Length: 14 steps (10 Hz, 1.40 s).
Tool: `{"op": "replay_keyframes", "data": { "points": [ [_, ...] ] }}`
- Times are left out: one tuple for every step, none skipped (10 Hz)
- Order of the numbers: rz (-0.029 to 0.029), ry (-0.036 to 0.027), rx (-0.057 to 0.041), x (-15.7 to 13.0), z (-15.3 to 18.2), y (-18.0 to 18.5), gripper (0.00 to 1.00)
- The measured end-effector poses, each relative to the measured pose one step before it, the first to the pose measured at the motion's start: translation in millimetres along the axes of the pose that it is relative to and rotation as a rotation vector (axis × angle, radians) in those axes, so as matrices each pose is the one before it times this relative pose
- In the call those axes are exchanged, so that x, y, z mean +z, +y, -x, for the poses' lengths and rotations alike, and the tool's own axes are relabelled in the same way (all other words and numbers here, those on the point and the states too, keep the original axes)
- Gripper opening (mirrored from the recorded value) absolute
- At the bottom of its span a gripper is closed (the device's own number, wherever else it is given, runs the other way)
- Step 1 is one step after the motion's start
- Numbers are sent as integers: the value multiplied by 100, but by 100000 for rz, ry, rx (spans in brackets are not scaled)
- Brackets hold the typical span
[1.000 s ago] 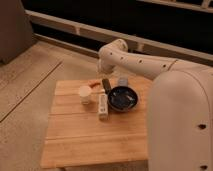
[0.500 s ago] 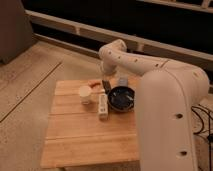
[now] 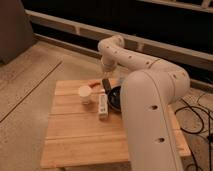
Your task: Push the eraser across the table
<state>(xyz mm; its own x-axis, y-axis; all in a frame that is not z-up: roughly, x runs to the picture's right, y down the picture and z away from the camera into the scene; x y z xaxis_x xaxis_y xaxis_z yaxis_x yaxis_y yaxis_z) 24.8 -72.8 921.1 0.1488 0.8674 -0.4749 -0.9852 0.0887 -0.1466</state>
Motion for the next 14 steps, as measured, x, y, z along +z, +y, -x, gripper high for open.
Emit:
{"op": "replay_keyframes", "data": {
  "points": [
    [1296,3895,2337,1892,-466,-962,0],
    [955,1256,938,887,70,-408,0],
    [964,1279,863,945,114,-376,0],
    [1429,1251,533,1136,403,-352,0],
    [947,544,-400,560,336,-90,0],
    [926,1005,-631,632,231,54,0],
    [957,981,-533,610,189,200,0],
    [1272,1615,24,963,65,167,0],
    [805,1197,397,682,-3,55,0],
    [1468,2482,559,1332,-138,80,0],
    [652,1816,48,864,-125,140,0],
    [589,1389,380,525,-67,-29,0],
    [883,866,1284,441,39,-469,0],
    [-810,991,315,418,-6,-347,0]
  ]
}}
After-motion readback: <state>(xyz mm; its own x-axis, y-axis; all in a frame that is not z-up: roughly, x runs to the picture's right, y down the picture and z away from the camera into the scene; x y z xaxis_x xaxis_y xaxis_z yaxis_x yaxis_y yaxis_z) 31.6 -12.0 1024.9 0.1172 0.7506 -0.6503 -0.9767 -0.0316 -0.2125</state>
